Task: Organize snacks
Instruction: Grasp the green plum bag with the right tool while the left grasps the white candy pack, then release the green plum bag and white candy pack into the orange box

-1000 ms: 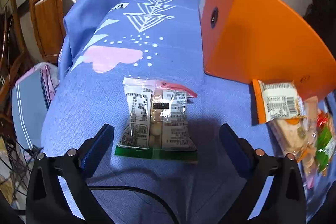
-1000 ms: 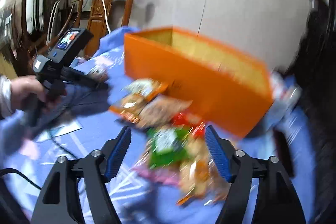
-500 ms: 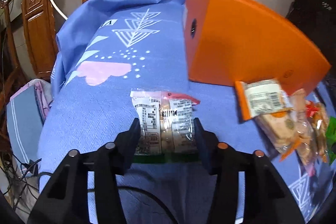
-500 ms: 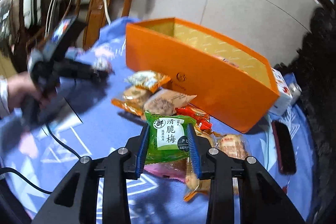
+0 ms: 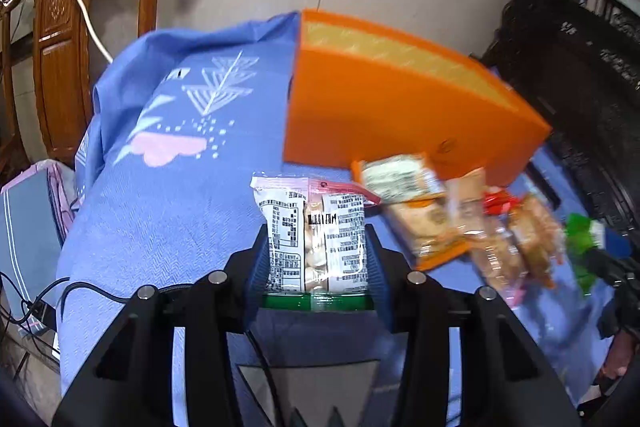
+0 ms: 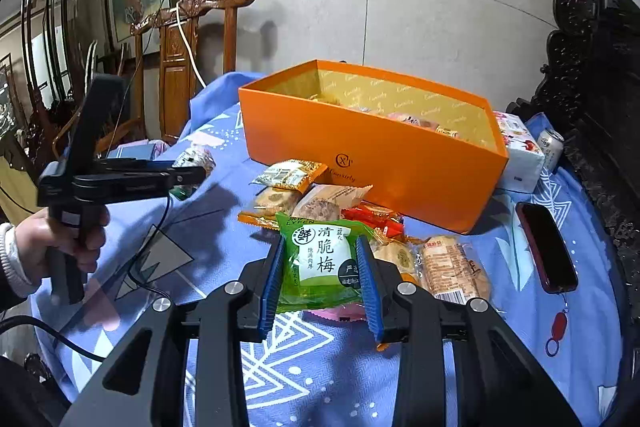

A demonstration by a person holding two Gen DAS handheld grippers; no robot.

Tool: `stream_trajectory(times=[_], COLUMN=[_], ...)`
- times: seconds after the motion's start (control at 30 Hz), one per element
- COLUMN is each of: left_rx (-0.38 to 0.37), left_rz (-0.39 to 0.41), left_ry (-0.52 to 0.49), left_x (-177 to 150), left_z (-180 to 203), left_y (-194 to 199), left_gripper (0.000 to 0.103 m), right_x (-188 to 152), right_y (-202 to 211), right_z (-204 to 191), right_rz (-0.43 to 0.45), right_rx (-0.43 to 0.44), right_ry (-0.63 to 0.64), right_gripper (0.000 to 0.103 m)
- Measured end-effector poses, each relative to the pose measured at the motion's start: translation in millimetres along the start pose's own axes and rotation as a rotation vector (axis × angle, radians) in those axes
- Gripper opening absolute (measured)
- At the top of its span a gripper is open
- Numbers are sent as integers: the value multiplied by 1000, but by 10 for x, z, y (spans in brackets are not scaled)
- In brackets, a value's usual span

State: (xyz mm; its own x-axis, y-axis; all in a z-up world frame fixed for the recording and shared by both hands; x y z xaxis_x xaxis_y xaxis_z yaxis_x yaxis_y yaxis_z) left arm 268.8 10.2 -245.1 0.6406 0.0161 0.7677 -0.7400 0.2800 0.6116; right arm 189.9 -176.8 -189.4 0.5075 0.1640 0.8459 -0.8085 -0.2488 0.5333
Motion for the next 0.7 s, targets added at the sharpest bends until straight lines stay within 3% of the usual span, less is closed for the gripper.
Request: stream_trajectory(times=[0.27, 0.4, 0.57, 0.6, 0.63, 0.67, 0.7], left_rx=[-75, -110, -114, -106, -103, -80, -36], left_rz=[135, 197, 272, 274, 267, 256, 252], left_ry=[-34, -49, -101, -101, -80, -57, -25], left_x=[611, 1007, 1777, 1949, 2114, 2218, 2335], left_z=[342, 523, 814, 861, 893, 886, 852], left_y=[465, 550, 392, 312, 221, 150, 103], left_gripper=[44, 44, 44, 49, 61, 99, 99], right_x=[330, 674, 1374, 1530, 1655, 1738, 1807], right_y=[144, 171, -23, -96, -203, -310, -402], right_z=[120, 309, 694, 762, 825, 874, 941], right_rz=[91, 167, 259, 272, 265, 242, 216], right_rx=[-14, -30, -68, -78, -78, -73, -81], right_ry=[-36, -78, -95, -97, -107, -119, -134], right_gripper=[35, 35, 35, 36, 37, 41, 57])
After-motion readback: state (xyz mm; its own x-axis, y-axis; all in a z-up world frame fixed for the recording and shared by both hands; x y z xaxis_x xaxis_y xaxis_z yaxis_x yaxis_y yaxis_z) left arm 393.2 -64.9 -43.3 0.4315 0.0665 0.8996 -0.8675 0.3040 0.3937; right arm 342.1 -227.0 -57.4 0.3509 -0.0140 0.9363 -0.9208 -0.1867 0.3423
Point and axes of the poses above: each gripper's, at about its wrist camera, not at the fingertips, and y roughly against the way its jaws point, z to its right, x to its top, the point moved 10 cm from there along -y, roughly the way its jaws point, and after that the axes turned 6 degrees about z, right-handed, at the moved point
